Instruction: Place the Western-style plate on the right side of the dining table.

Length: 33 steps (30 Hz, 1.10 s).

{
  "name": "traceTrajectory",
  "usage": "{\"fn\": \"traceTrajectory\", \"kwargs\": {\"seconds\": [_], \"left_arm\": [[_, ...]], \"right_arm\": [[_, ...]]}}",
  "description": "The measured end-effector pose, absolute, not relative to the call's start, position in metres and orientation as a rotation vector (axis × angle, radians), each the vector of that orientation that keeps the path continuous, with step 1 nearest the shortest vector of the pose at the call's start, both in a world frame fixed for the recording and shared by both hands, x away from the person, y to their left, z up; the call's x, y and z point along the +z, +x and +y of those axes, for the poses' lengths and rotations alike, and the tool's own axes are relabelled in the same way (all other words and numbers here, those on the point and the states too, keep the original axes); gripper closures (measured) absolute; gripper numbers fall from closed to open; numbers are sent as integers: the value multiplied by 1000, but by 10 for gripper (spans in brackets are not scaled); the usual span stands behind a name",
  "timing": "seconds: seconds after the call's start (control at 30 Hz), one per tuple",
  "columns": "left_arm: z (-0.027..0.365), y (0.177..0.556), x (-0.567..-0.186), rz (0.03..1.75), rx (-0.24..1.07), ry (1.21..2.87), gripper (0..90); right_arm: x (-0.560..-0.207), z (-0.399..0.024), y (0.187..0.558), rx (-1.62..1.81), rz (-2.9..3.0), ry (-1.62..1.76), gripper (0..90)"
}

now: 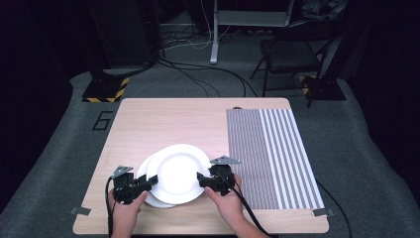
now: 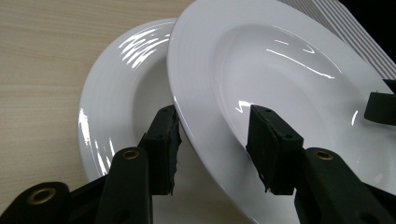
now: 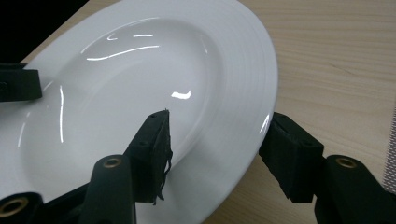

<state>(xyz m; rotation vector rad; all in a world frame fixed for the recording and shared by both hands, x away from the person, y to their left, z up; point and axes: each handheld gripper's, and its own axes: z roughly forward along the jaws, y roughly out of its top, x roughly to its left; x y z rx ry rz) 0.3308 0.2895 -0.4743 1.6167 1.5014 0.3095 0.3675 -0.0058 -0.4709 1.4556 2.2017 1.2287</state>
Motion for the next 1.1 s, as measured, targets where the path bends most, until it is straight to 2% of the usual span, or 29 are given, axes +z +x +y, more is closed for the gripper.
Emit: {"fn": "traceTrajectory", "kwargs": {"seconds": [0.4,1.1], "left_arm": [[287,325,-470,1498,383,1653,539],[289,324,-470,1512,388,1640,531]], "right_arm": [[-472,-2,368,1221,2203,1493,438],[-472,0,369,1241,2214,1491,440]]}}
